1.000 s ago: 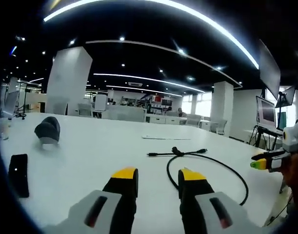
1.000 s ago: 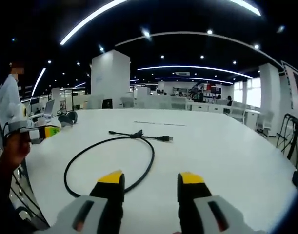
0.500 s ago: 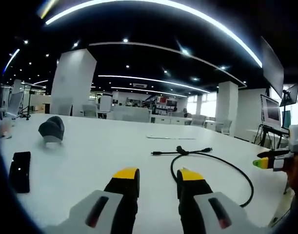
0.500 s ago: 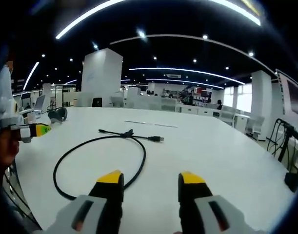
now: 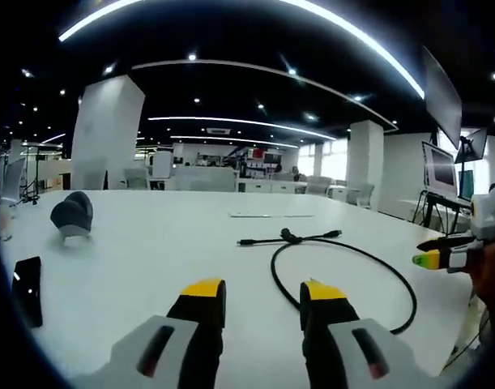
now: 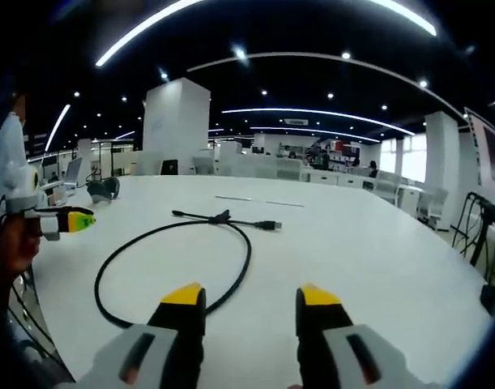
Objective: Find the charging cable on the desk, coil it up and secure with Velcro.
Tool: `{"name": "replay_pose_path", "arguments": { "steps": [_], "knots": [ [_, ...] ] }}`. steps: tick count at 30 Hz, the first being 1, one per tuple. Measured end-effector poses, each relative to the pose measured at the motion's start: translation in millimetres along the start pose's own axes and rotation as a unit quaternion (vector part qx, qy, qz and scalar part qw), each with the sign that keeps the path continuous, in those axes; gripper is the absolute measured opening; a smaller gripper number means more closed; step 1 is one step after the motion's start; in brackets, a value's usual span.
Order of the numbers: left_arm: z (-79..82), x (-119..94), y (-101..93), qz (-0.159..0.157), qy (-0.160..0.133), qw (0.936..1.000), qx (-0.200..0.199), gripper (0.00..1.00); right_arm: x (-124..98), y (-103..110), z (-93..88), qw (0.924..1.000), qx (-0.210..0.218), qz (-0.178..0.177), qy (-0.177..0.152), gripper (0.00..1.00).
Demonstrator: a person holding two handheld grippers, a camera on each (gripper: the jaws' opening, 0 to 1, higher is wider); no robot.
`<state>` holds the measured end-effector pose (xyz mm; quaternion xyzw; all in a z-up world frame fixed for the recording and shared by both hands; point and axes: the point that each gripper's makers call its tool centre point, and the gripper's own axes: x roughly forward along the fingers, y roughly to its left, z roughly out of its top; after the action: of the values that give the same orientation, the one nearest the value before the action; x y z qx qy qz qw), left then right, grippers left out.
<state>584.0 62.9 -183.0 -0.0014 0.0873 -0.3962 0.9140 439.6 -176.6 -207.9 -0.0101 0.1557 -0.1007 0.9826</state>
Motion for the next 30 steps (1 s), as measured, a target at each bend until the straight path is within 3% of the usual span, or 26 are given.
{"name": "replay_pose_path", "arguments": {
  "steps": [30],
  "knots": [
    [-12.1,-1.9,-1.7,0.002,0.025,0.9996,0.016,0.38,0.3,1.6,-15.0,0.9999,0.007,0.008,0.008,0.45]
  ]
}}
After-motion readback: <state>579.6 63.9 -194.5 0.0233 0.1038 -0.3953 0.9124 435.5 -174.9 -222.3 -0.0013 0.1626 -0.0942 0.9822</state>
